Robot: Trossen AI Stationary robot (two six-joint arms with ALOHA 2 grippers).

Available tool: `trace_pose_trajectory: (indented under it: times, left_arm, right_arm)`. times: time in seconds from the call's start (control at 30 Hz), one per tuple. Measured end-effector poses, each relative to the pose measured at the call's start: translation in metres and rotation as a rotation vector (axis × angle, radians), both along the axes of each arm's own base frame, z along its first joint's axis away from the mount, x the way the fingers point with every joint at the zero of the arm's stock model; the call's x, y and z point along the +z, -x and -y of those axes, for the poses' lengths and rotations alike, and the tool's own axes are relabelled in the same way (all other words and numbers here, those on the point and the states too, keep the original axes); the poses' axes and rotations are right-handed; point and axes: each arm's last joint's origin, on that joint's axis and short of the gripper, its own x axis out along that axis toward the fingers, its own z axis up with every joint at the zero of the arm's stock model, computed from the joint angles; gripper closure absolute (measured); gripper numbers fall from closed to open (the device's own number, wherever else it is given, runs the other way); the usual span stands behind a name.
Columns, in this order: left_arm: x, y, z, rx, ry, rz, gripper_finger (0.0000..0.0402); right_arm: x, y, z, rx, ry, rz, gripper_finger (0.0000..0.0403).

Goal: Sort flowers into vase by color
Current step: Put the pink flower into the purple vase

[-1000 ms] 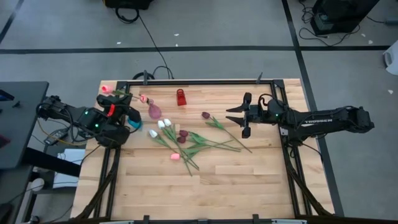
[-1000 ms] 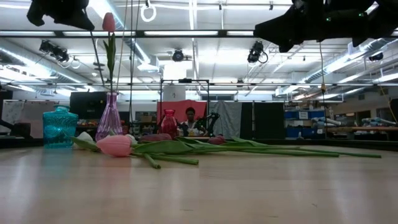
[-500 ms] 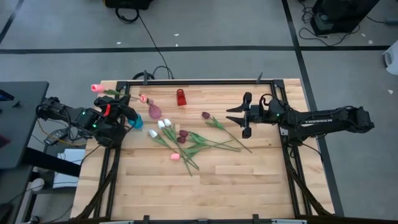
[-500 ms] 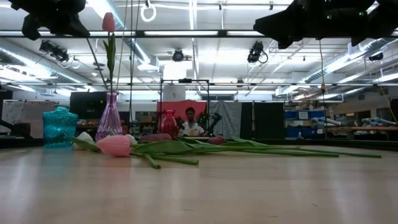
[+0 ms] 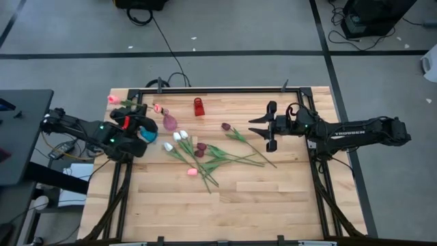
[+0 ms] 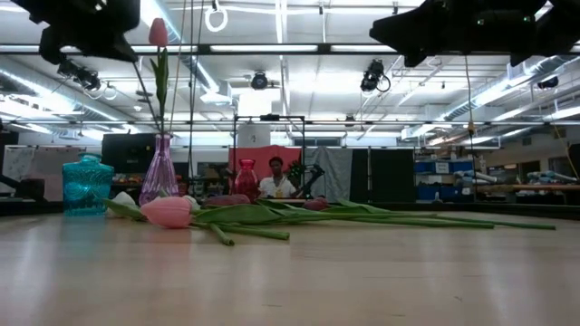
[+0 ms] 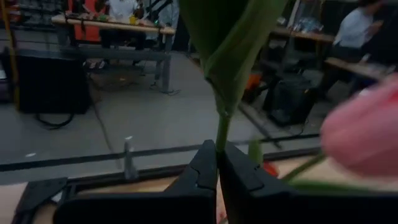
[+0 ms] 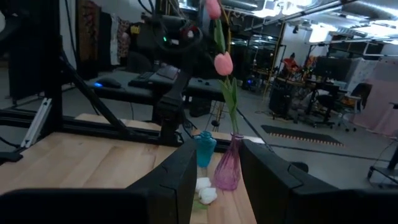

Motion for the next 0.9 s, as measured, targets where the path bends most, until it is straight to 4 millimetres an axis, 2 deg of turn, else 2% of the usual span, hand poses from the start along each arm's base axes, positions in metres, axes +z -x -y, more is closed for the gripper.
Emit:
trace_pose_trajectory:
  times: [0.2,0.37,0.9]
  left_arm:
    - [-0.019,-0.010,-0.001,0.000,0.070,-0.039,0.0392]
    - [-0.027,-0.021,-0.002,-0.046,0.113,-0.082,0.0392]
    - [-0.023,-0.036,-0.022,-0.141,0.196,-0.218,0.0392]
  right_arm:
    - [0.000,0.000,0.000,0.002,0.000,0.002,0.0269]
    - [0.000,0.000,0.000,0.001,0.000,0.002,0.0269]
    - [0.000,0.000,0.000,0.002,0.000,0.002,0.0269]
